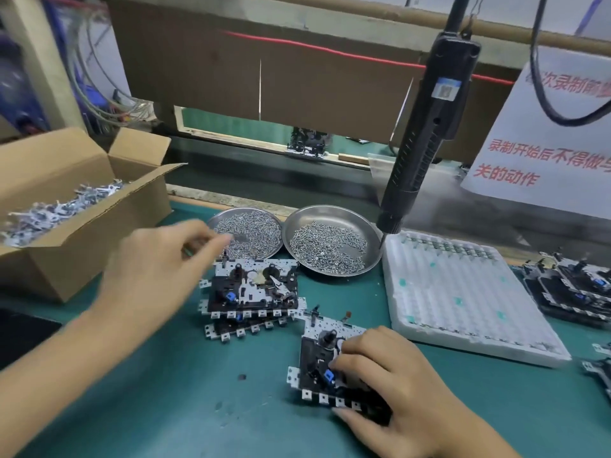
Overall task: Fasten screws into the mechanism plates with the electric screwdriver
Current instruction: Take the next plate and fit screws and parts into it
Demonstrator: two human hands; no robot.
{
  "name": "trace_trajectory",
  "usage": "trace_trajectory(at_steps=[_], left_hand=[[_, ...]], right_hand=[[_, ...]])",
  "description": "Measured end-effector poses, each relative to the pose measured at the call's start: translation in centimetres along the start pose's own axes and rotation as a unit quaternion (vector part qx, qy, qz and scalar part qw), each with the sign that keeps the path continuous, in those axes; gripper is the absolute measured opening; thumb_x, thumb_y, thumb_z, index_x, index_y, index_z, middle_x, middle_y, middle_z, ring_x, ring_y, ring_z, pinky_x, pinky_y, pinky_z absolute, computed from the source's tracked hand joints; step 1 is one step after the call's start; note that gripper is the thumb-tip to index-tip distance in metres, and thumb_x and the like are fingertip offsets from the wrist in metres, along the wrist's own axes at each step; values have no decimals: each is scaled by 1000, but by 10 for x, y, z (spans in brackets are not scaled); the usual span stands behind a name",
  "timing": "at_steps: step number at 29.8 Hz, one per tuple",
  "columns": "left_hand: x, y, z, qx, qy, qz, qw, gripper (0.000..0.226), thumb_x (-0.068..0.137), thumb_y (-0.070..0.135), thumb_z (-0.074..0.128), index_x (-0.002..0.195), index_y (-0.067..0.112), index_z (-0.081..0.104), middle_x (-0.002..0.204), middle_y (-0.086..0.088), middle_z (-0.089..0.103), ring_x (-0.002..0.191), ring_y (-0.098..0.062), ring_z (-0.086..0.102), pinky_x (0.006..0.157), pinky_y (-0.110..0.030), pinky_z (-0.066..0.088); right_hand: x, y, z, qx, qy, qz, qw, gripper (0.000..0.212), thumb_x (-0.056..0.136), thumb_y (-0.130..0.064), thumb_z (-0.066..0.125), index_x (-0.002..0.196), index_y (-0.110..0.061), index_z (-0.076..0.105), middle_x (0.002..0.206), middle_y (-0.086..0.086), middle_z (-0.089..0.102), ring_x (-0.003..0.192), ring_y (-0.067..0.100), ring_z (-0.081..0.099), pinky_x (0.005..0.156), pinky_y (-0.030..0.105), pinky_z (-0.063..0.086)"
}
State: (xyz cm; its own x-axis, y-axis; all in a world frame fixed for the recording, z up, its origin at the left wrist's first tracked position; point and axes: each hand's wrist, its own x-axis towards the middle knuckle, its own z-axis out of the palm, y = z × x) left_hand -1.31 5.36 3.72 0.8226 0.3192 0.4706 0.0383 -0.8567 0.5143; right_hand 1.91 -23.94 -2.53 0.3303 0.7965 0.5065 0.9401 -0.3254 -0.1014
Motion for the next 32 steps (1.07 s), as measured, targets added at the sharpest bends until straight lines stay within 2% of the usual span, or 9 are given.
trace_trajectory(at_steps=[1,2,4,6,10,17,21,25,32], left_hand=[[10,-15,0,64,7,-6,998,25,81,58,57,81,35,66,64,18,62,64,-14,61,60,-31,49],[19,-29,2,106,-23,-24,994,21,82,52,61,90,34,67,72,17,61,73,-16,60,66,-34,50],[31,-54,9,138,-123,-68,980,33,81,43,69,108,24,66,85,9,58,86,-20,58,77,-38,50],[36,-68,17,151,-160,-86,972,40,80,40,72,114,19,65,93,1,57,92,-23,57,82,-39,48],[38,-76,29,165,-146,-81,972,40,84,40,68,116,15,65,101,-8,63,97,-27,57,83,-39,48],[48,-71,37,213,-97,-42,971,26,85,41,65,103,23,71,105,-12,59,100,-31,54,83,-38,43],[50,-68,41,206,-76,-43,975,20,89,36,63,95,20,72,90,-6,57,89,-28,56,76,-37,43],[48,-71,46,204,-77,-52,975,19,91,30,58,98,16,69,94,-11,64,93,-32,55,80,-40,43],[46,-71,52,231,-57,-44,970,20,88,35,61,93,19,72,99,-10,64,98,-32,52,81,-40,34]], right_hand=[[1,0,-1,1,-3,-2,1000,33,82,-37,68,101,-9,69,95,5,61,79,17,52,67,31,44],[1,0,-2,2,-4,-5,1000,33,83,-36,67,100,-8,69,94,5,62,78,18,52,66,31,44],[0,1,-3,1,-1,-17,1000,30,82,-32,65,96,-6,70,89,6,62,75,19,52,63,30,42],[0,0,-2,-9,-8,-29,1000,26,77,-27,66,91,-6,70,82,5,60,70,19,49,59,29,40],[3,-1,3,-32,-43,-41,998,26,77,-28,71,93,-7,70,79,6,59,68,21,50,58,30,44],[8,-1,2,-15,-72,-14,997,35,94,-39,57,114,-11,65,105,5,60,92,18,55,81,25,45],[7,-2,2,-9,-78,-4,997,39,93,-43,59,118,-14,63,106,4,59,93,18,56,80,29,48],[9,-4,2,12,-75,9,997,45,90,-49,60,120,-16,63,105,3,58,92,18,55,78,31,47],[7,-1,4,35,-53,11,998,40,91,-43,59,120,-15,63,106,3,58,94,18,54,82,29,45]])
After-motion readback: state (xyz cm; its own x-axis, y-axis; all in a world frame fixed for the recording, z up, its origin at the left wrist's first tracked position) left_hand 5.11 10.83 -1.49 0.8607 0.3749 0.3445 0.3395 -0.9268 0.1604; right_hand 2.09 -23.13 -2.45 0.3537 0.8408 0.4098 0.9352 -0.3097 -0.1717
